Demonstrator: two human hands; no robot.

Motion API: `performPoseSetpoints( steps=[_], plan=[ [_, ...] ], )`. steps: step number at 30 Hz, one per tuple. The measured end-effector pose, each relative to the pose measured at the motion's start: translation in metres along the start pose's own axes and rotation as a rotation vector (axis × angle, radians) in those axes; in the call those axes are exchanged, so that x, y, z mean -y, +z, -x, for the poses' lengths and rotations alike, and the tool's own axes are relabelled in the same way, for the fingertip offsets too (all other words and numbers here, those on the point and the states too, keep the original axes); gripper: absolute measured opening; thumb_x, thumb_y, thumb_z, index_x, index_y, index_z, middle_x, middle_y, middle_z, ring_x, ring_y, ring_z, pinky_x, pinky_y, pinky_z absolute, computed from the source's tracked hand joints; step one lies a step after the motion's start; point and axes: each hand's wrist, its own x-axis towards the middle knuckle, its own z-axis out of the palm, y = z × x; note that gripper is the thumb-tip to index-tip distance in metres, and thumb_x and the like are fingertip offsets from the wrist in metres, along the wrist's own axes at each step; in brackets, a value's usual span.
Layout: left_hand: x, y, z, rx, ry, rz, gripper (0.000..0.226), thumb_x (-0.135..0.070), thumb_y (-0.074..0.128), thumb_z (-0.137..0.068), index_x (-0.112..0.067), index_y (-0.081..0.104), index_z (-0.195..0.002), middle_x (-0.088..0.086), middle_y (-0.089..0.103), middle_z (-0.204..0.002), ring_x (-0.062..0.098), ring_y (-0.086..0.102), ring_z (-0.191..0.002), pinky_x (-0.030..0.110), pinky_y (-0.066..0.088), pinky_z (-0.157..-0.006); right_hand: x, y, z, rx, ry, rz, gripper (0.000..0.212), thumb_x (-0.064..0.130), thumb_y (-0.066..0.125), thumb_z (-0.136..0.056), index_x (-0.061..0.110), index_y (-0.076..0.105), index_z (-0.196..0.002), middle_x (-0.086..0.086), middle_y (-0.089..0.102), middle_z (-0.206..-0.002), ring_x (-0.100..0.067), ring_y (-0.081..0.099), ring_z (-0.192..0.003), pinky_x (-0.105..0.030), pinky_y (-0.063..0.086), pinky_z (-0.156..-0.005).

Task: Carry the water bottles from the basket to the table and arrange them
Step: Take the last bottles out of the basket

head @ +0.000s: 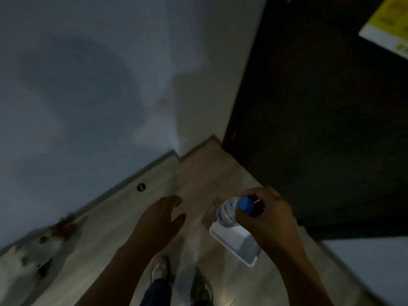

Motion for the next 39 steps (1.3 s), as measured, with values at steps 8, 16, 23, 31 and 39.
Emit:
performPoseSetpoints(
  steps=[8,16,23,31,39],
  plan=[
    [-0.008,-0.041,0.085,-0.312,-0.167,0.088,0.038,-0.037,0.06,-0.088,-0.028,0.052,-0.125,-0.007,0.059,-0.123,0.006,0.057,-0.105,0.023,0.049,-0.089,0.08,-0.038,0.012,0.155,-0.417,0.051,0.027,0.013,0.076,-0.073,0.019,0.063,-0.095,0.018,0.048,-0.089,-0.002,0.056,-0.082,-0.028,0.053,-0.085],
    [0.025,-0.088,0.182,-0.577,-0.331,0.155,0.036,-0.035,0.064,-0.086,-0.023,0.057,-0.119,-0.007,0.063,-0.115,0.007,0.061,-0.099,0.026,0.05,-0.086,0.171,-0.005,0.051,0.293,-0.782,0.024,0.017,0.014,0.077,-0.066,0.026,0.068,-0.074,0.007,0.055,-0.082,-0.007,0.057,-0.069,-0.012,0.042,-0.062],
    [0.076,-0.107,0.305,-0.765,-0.521,0.251,0.027,-0.028,0.065,-0.085,-0.02,0.062,-0.111,-0.006,0.065,-0.106,0.01,0.062,-0.096,0.02,0.05,-0.08,0.247,0.062,0.136,0.458,-1.047,0.029,0.014,0.019,0.072,-0.069,0.029,0.067,-0.076,0.01,0.054,-0.082,-0.004,0.055,-0.074,-0.014,0.043,-0.061],
    [0.143,-0.094,0.483,-0.981,-0.766,0.32,0.031,-0.033,0.064,-0.085,-0.025,0.059,-0.115,-0.009,0.063,-0.111,0.007,0.061,-0.099,0.024,0.05,-0.082,0.314,0.147,0.281,0.644,-1.222,-0.058,0.017,0.02,0.076,-0.07,0.029,0.069,-0.082,0.012,0.056,-0.084,-0.003,0.057,-0.07,-0.012,0.046,-0.058],
    [0.181,-0.07,0.614,-1.096,-0.957,0.359,0.033,-0.035,0.062,-0.087,-0.025,0.057,-0.118,-0.01,0.062,-0.114,0.007,0.06,-0.101,0.023,0.049,-0.082,0.353,0.21,0.41,0.86,-1.343,-0.044,0.019,0.024,0.076,-0.068,0.027,0.07,-0.086,0.01,0.059,-0.086,-0.007,0.06,-0.075,-0.019,0.05,-0.066]
  ],
)
